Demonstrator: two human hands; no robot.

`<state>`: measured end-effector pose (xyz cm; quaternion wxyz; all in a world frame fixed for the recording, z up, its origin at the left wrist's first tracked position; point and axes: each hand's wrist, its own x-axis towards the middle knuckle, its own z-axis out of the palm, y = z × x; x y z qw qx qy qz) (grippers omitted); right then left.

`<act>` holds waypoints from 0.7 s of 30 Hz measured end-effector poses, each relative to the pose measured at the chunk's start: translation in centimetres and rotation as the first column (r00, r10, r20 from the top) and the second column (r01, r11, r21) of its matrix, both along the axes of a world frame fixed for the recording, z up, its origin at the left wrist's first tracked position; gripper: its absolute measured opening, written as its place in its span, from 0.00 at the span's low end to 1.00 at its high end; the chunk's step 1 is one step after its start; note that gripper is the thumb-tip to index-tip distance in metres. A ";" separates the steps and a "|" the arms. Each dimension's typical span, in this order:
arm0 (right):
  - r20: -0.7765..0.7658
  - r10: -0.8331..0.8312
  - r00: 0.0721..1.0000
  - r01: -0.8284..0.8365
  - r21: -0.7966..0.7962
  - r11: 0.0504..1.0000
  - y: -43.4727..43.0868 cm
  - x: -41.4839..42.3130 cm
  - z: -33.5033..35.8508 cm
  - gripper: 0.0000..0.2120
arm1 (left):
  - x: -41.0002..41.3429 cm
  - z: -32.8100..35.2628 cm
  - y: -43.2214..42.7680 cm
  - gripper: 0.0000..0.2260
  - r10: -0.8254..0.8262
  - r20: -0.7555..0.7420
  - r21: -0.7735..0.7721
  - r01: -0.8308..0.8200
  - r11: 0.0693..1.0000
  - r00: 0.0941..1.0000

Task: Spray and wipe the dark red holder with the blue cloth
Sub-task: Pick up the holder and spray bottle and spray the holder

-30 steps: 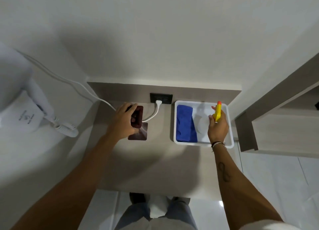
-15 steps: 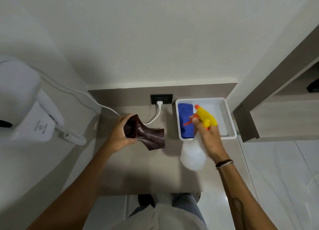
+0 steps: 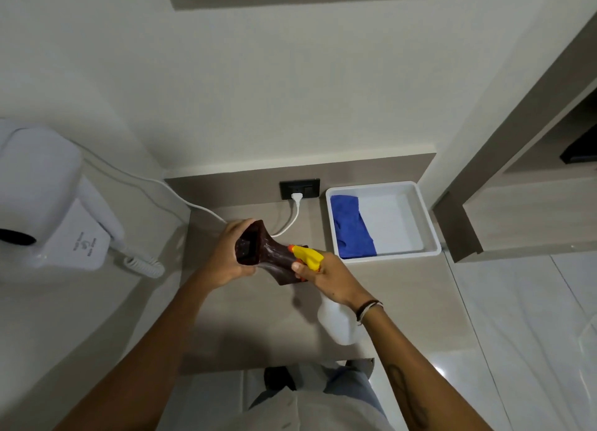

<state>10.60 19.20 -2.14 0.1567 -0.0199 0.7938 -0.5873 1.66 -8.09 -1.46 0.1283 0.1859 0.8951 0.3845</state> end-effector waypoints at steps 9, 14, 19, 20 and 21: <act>0.036 -0.031 0.999 0.020 0.263 0.965 3.0 0.9 -3.0 0.21 | -0.1 0.2 -0.8 0.48 0.023 -0.010 -0.084 -0.023 0.996 1.000; -0.002 -0.101 0.995 0.101 0.053 0.993 2.7 1.3 -2.3 0.18 | 0.6 0.8 0.0 0.42 0.191 0.051 -0.083 -0.187 0.979 0.980; -0.055 0.025 0.998 -0.024 0.008 1.000 0.5 1.5 -0.4 0.21 | 0.6 1.2 0.8 0.31 0.448 0.254 -0.099 -0.437 0.894 0.857; -0.074 0.050 0.996 -0.046 0.046 0.998 0.0 1.4 -0.2 0.20 | 0.6 1.2 0.9 0.33 0.465 0.271 -0.097 -0.456 0.885 0.843; -0.092 0.069 0.993 -0.060 0.095 0.994 -0.3 1.2 -0.1 0.19 | 0.6 1.3 1.0 0.34 0.472 0.281 -0.093 -0.466 0.880 0.836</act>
